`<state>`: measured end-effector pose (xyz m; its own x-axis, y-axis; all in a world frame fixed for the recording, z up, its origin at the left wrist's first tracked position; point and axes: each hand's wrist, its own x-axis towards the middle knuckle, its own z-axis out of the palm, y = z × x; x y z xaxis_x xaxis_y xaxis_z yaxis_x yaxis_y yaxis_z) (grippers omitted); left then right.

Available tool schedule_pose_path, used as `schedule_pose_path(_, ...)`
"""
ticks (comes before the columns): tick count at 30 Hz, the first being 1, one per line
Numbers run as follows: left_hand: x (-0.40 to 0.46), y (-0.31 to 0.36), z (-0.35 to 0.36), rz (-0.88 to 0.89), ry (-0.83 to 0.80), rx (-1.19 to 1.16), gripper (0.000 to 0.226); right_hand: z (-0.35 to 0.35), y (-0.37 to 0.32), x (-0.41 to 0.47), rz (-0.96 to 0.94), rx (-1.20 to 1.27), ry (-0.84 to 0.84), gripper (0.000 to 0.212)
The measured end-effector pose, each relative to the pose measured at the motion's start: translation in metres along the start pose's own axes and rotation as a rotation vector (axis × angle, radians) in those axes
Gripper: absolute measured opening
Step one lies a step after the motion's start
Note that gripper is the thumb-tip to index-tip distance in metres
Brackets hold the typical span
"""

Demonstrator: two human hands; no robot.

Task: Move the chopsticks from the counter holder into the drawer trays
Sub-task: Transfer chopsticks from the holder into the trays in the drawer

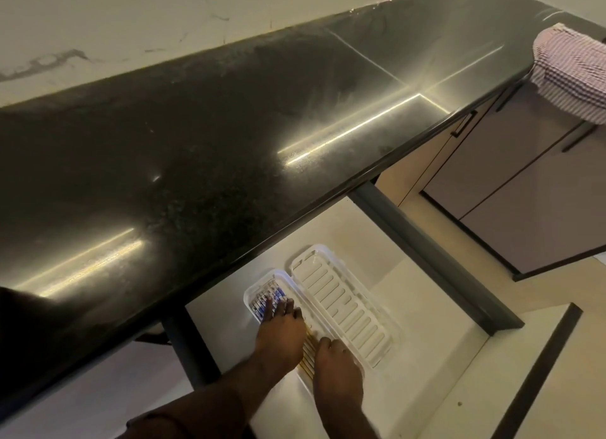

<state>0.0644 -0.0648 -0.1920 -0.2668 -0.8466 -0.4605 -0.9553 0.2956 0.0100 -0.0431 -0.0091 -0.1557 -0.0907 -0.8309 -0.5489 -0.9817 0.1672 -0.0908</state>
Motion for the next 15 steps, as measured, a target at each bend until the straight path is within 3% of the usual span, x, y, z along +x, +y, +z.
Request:
schedule_pose_path(8, 0.000, 0.006, -0.003, 0.002, -0.046, 0.067, 0.056, 0.002, 0.006, 0.000, -0.109, -0.161, -0.008, 0.059)
schedule_pose_path(15, -0.009, 0.004, -0.013, 0.032, -0.038, -0.020, 0.058, -0.004, 0.004, -0.011, -0.070, -0.023, 0.118, 0.059)
